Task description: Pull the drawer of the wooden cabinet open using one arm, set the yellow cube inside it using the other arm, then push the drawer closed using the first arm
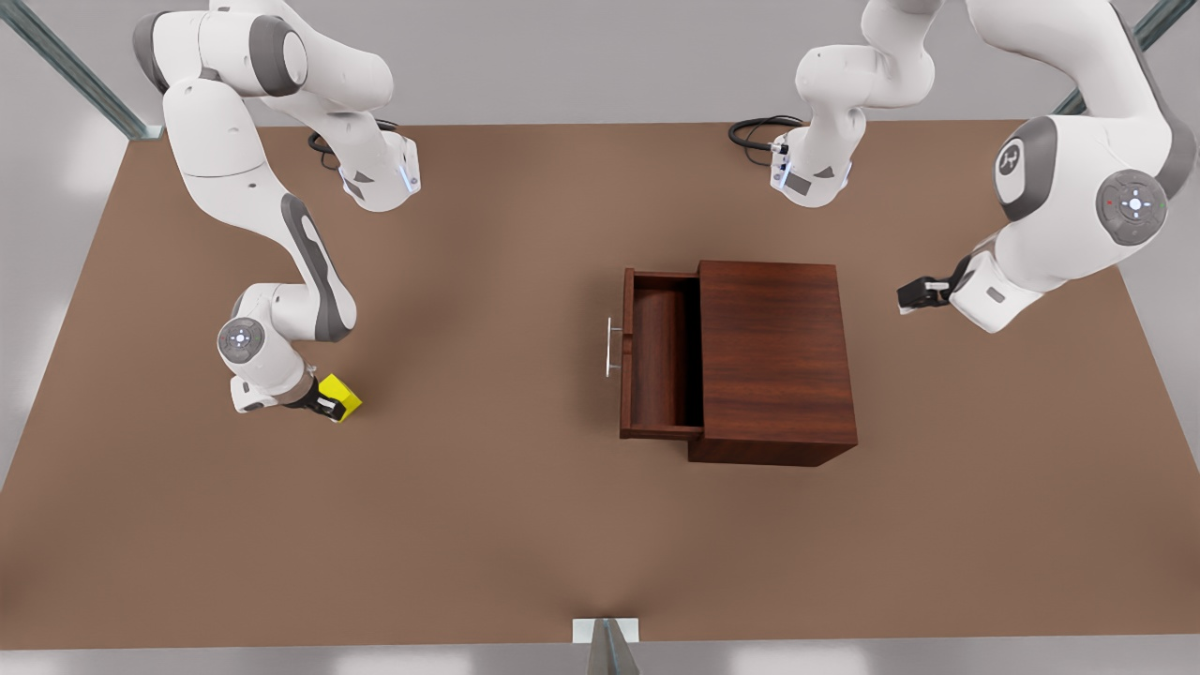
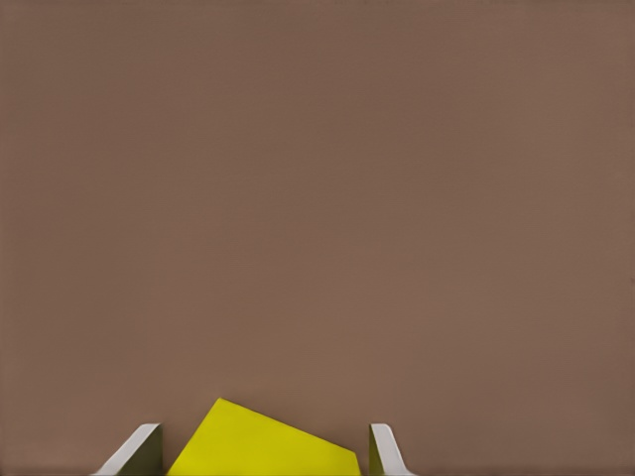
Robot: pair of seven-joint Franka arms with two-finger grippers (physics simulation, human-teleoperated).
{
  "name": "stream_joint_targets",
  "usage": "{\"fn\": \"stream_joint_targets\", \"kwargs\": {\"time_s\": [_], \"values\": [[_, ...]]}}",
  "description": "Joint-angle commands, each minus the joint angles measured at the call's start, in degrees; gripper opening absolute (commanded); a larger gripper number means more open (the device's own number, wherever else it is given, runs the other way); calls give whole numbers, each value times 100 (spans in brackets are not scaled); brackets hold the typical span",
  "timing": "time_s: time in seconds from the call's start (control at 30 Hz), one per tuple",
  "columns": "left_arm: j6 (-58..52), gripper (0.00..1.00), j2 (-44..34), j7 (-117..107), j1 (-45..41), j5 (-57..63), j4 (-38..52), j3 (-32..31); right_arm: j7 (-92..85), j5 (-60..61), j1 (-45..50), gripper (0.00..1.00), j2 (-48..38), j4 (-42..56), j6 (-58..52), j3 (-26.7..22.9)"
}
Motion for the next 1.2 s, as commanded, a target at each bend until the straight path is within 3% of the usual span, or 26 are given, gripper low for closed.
{"fn": "stream_joint_targets", "kwargs": {"time_s": [0.0, 0.7, 0.8, 1.17], "values": [[-19, 100, -5, 75, -15, 3, -1, 0, -42, 7, 0, 83, -4, 2, 0, 0], [-37, 100, -5, 66, -15, 3, -1, -18, -77, 7, -79, 87, -66, -341, 0, 9], [-37, 100, -5, 66, -15, 12, -1, -27, -7, 7, -97, 77, -136, -367, 0, 0], [-28, 100, 4, 66, -24, 12, 8, -36, 11, 42, -106, 75, -496, -209, -861, 0]]}}
